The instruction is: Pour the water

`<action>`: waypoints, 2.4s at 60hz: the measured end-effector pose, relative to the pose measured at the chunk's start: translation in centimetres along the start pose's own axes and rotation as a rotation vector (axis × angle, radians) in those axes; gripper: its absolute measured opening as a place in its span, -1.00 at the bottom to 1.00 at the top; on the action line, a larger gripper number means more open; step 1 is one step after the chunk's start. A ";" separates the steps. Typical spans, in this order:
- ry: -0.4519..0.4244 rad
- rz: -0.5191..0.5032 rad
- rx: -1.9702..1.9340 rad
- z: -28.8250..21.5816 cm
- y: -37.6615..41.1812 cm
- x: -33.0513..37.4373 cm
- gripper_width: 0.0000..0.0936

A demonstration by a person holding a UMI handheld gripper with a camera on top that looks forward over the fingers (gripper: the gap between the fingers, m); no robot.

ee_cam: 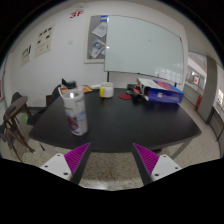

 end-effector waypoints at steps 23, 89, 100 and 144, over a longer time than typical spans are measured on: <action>-0.183 -0.048 -0.011 -6.0 11.9 -11.0 0.77; -0.371 -1.110 -1.195 -37.3 15.6 -20.0 -0.20; -0.230 -1.234 -1.726 -35.9 12.4 -28.6 -0.19; -0.444 -0.860 -0.804 -41.9 5.6 -27.6 -0.19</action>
Point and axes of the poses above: the point between the fingertips, and its own axes, seen from behind it with the camera up: y to the left, z down, x backward, against the way the camera looks, the point moved 10 cm from there along x, backward, against the way the camera looks, and after that the axes turned 2 degrees about -x, right-handed, at the moved point
